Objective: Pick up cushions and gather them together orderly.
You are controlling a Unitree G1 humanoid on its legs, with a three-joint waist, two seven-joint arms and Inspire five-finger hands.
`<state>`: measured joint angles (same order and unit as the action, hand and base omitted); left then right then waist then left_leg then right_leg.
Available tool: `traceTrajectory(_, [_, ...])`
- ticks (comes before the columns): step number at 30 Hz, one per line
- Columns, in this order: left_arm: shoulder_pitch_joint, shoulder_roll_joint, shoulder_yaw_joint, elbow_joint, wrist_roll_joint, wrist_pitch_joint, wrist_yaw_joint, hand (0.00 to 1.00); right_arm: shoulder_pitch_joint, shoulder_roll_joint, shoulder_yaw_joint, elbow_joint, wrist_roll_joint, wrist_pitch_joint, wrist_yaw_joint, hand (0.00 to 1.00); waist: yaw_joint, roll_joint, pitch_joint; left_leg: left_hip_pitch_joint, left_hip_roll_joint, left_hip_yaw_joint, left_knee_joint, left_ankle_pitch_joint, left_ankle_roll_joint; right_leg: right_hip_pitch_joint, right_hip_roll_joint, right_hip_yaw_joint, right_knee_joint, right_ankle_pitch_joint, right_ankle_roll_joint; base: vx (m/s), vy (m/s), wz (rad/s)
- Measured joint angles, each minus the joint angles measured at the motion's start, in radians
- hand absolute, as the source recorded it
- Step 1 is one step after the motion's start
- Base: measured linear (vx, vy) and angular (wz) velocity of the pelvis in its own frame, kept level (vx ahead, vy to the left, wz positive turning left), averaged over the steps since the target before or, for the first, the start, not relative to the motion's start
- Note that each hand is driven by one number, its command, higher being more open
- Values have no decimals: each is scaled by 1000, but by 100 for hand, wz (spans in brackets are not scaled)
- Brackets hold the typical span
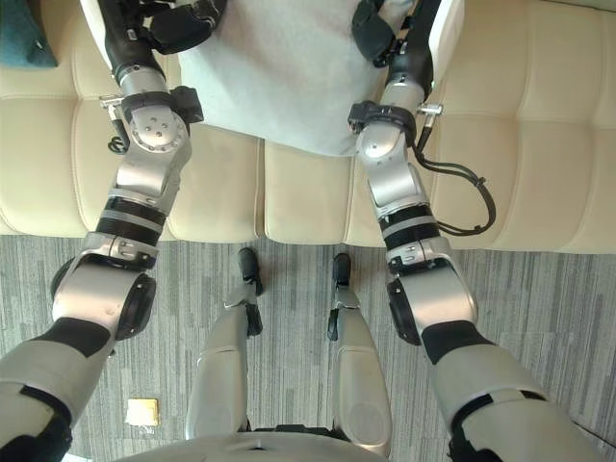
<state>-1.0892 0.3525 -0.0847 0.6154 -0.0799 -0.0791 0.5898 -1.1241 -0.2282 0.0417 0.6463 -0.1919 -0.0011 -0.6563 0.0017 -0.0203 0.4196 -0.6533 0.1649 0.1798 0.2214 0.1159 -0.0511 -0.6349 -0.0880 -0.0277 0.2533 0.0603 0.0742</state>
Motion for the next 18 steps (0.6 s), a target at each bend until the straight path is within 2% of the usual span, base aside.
traceTrajectory(6, [0, 27, 90, 11, -51, -5, -2, 100, -8, -77, -72, 0, 53, 0, -10, 100, 2, 1, 0, 26, -6, -1, -57, 36, -7, 0, -1, -5, 4, 0, -1, 15, -34, 3])
traceTrajectory(11, [4, 82, 142, 11, -69, -5, -20, 100, -8, -129, -143, -1, 124, 1, -9, 100, 7, 7, 4, 56, -5, 1, -84, 50, -11, 14, 0, -10, 6, -2, -3, 12, -42, 0])
traceTrajectory(14, [15, 115, 178, -12, -69, -9, -36, 100, 21, -163, -178, -65, 156, 0, -4, 100, 11, 9, 3, 63, -1, 1, -85, 50, -11, 20, 0, -13, 6, -2, -3, 31, -55, -2])
traceTrajectory(18, [137, 113, 225, -103, -89, -21, -54, 100, 129, -174, -221, -162, 184, -12, 20, 100, 16, 14, 1, 93, 0, 4, -100, 51, -13, 45, -1, -22, 1, -5, -6, 57, -51, -1])
